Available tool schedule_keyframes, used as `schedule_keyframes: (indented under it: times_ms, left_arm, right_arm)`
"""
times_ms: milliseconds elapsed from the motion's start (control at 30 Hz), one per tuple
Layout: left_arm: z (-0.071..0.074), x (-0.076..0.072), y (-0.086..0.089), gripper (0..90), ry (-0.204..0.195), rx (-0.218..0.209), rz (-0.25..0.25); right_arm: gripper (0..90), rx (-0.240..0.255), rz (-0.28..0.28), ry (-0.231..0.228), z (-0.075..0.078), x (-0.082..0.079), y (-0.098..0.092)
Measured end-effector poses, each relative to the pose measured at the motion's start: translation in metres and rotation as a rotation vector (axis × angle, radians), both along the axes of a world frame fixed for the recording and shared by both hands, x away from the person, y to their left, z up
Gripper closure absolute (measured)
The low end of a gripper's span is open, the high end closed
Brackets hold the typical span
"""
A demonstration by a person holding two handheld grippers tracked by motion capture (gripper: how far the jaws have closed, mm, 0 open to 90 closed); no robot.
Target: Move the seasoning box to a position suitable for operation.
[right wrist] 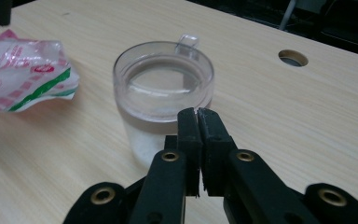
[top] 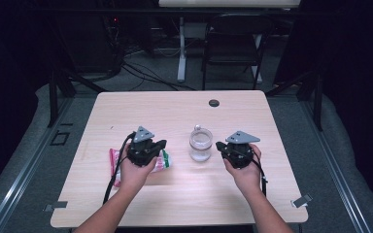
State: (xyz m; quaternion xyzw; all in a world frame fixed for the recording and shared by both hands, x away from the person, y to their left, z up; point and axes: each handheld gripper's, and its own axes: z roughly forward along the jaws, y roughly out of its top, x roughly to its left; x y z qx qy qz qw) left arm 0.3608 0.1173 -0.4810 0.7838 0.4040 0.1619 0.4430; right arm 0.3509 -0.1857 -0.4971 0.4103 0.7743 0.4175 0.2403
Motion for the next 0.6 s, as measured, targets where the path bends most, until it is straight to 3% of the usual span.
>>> schedule_keyframes:
  times_ms: [100,200,333,600]
  left_arm:
    - [0.001,0.010,-0.020,90.0,0.003,0.006,-0.009]
    - [-0.001,0.015,-0.029,90.0,0.001,0.012,-0.005]
    - [-0.011,0.022,-0.045,90.0,0.010,0.031,0.010]
    - [-0.028,0.033,-0.062,90.0,0.045,0.049,0.038]
  right_arm:
    - [90.0,0.041,-0.018,-0.019,0.006,0.008,-0.005]
    - [90.0,0.059,-0.021,-0.027,0.006,0.012,-0.007]
    - [90.0,0.080,-0.032,-0.019,-0.005,0.020,-0.009]
    - [90.0,0.055,-0.030,0.014,-0.025,0.031,0.000]
